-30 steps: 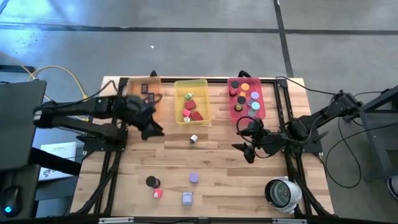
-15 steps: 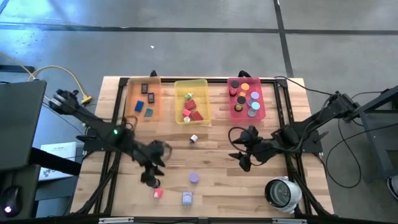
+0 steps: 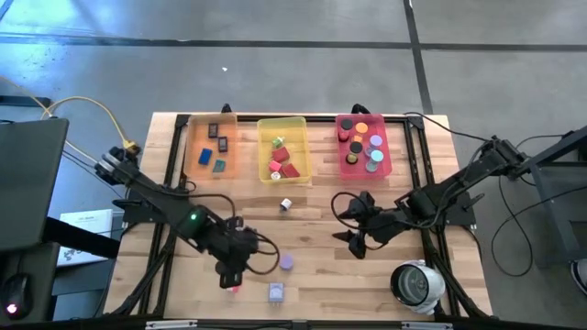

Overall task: Pick & Place Office items
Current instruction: Put the pink charger adapter into the yellow bin

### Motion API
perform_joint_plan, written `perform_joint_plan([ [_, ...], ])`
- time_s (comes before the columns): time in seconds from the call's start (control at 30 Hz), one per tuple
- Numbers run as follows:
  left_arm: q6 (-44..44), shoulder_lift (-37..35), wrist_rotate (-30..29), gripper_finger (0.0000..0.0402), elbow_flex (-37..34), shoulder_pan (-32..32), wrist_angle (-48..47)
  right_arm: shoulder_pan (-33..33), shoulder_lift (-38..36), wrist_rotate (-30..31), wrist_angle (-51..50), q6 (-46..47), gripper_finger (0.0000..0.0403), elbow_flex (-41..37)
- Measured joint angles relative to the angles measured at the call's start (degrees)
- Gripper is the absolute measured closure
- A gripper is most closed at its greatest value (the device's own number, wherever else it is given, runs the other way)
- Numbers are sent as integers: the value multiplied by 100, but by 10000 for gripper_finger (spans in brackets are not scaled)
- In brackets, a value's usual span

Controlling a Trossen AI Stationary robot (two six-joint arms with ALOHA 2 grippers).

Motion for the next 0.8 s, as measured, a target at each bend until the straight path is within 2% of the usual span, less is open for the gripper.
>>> perform_joint_plan([
  [0.13, 891, 334, 20, 195, 494, -194, -709, 110, 0, 0, 25, 0, 126, 0],
  [0.23, 2228, 511, 637, 195, 505, -409, -1055, 155, 0, 3, 40, -2, 126, 0],
  [0.3, 2766, 673, 1047, 195, 503, -554, -1280, 177, 0, 20, 44, -4, 126, 0],
  [0.5, 2561, 1092, 1682, 195, 501, -728, -1293, 217, 0, 29, 41, -44, 126, 0],
  [0.67, 2624, 1113, 1488, 195, 501, -766, -1216, 207, 0, 164, 41, -46, 126, 0],
  [0.8, 3430, 1111, 1096, 195, 501, -794, -1262, 207, 0, 176, 43, -41, 126, 0],
])
